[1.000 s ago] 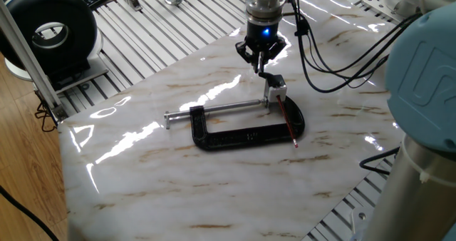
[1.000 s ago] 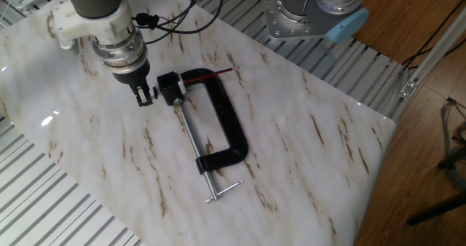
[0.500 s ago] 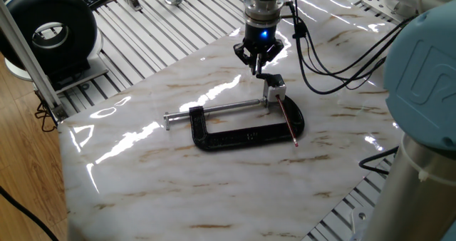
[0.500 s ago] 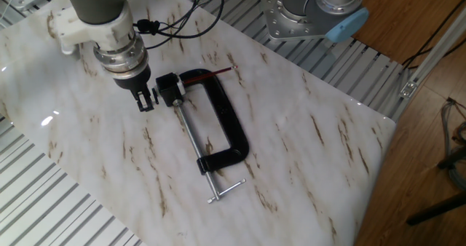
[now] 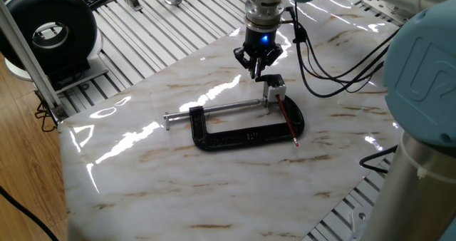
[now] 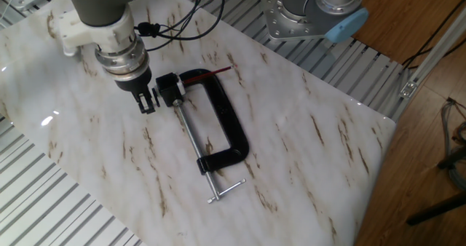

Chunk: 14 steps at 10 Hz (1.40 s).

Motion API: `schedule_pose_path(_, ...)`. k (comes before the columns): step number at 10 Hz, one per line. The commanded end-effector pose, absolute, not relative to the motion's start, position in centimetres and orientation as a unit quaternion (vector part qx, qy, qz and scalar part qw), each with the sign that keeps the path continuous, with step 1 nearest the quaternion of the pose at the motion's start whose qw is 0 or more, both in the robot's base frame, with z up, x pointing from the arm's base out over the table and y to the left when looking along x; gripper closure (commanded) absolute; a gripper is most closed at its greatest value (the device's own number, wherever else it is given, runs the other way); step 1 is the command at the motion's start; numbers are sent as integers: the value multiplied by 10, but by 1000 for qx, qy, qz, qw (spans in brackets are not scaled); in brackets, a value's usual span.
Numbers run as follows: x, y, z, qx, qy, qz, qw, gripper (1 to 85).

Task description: Sharpen the pencil with a pencil sharpener

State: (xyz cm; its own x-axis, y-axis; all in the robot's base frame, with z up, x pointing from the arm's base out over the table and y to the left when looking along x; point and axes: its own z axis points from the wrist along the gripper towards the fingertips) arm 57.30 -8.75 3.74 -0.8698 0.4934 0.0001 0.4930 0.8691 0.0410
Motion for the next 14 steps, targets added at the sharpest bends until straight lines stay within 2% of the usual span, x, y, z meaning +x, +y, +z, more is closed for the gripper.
schedule_pose_path(1,574,-91,32,244,969,32,10,847)
schedule_pose_path(7,575,-83,19,236,971,41,14,847)
schedule_pose_path(14,563,-100,13,192,980,55,10,847)
